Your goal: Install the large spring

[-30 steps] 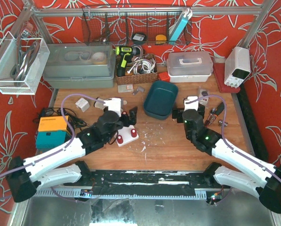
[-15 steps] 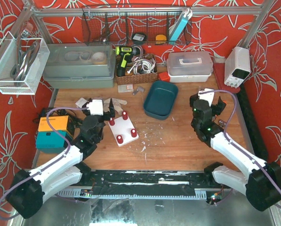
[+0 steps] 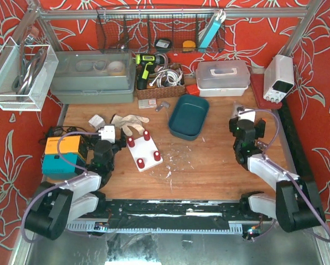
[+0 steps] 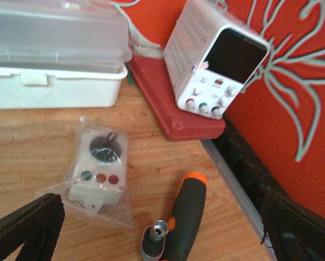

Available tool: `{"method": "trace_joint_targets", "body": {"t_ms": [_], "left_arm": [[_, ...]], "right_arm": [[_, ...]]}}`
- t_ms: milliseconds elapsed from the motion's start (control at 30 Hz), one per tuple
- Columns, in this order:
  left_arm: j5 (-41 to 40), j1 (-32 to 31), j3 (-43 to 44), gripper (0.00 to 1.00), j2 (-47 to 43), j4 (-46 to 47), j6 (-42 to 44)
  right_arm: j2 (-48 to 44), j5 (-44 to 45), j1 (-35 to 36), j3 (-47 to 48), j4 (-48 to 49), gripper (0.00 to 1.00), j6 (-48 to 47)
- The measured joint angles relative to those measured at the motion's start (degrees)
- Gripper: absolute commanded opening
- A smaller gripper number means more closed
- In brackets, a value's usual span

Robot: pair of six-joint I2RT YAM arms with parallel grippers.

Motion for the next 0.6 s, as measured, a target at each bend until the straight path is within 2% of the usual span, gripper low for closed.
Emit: {"method": "trace_joint_targets", "body": {"t_ms": [133, 267, 600], "left_arm": [[3.5, 2.1, -0.4, 1.00, 5.5, 4.0, -0.1], [6.4, 3.3, -0.8, 1.00, 9.6, 7.5, 1.0], [10.6, 4.3, 0.7, 1.00, 11.5, 8.2, 2.1]], "right_arm": [[4.4, -5.0, -2.1, -0.5, 2.7, 0.99, 0.0], [5.0, -8.2, -2.6, -1.4, 6.1, 0.99, 0.1], [5.6, -10.4, -4.0, 0.1, 4.4, 0.99, 0.4]]}}
